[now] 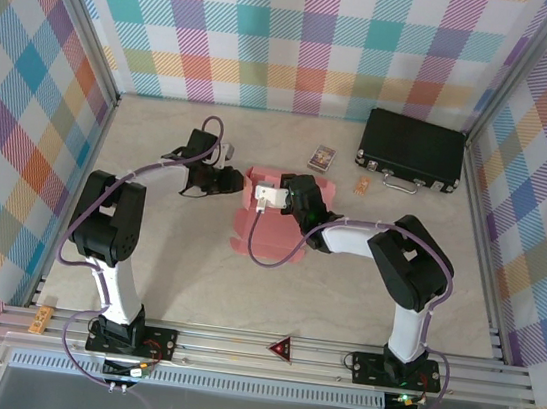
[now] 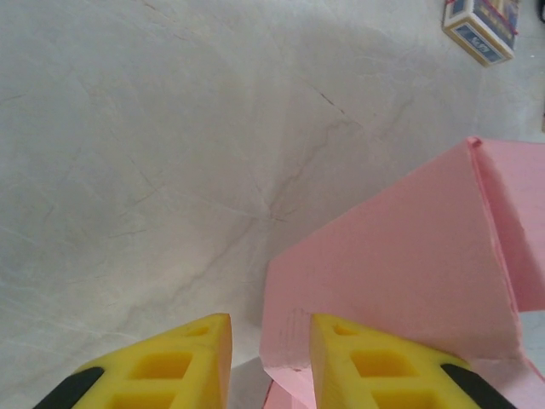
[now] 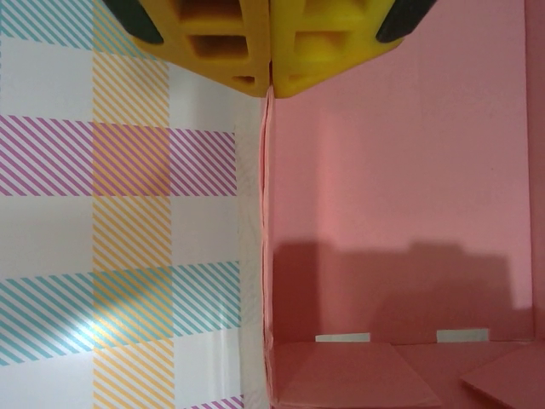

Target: Fold the paper box

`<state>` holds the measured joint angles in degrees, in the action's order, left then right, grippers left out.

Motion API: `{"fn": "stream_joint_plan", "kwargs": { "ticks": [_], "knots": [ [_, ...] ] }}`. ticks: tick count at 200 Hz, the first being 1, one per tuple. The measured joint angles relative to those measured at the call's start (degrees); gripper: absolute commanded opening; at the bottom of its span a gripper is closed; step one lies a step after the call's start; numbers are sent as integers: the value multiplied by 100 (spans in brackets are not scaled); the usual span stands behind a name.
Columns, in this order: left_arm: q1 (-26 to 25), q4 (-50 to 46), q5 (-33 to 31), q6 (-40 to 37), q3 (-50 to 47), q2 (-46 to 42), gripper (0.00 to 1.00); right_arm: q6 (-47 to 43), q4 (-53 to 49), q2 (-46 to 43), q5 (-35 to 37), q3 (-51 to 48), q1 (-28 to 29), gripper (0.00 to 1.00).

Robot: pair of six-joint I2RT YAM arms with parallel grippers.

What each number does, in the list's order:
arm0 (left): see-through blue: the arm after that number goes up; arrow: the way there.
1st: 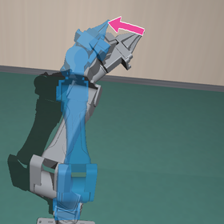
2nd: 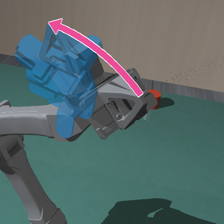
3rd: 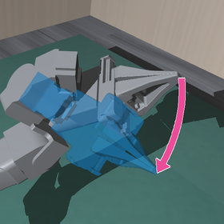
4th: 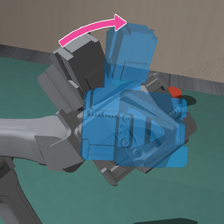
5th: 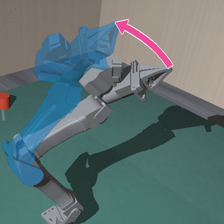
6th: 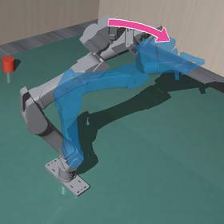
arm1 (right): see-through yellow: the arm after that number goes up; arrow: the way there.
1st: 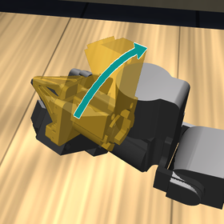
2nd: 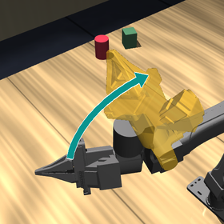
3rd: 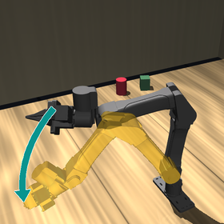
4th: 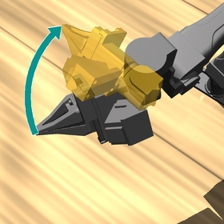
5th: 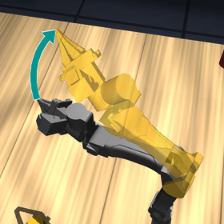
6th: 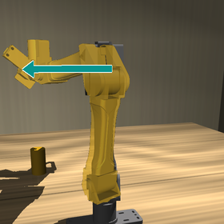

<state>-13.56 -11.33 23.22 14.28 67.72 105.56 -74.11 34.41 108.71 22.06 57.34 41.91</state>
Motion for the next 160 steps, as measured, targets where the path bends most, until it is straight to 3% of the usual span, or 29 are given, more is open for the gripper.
{"fn": "stream_joint_plan", "kwargs": {
  "ticks": [94, 160],
  "knots": [
    [0, 249, 529, -42, -81, 2, 19, 50, -24, 0, -2, 0, 0, 8],
    [0, 256, 658, -129, -96, 13, 25, 87, -24, 0, 0, 0, 0, 8]
  ]
}}
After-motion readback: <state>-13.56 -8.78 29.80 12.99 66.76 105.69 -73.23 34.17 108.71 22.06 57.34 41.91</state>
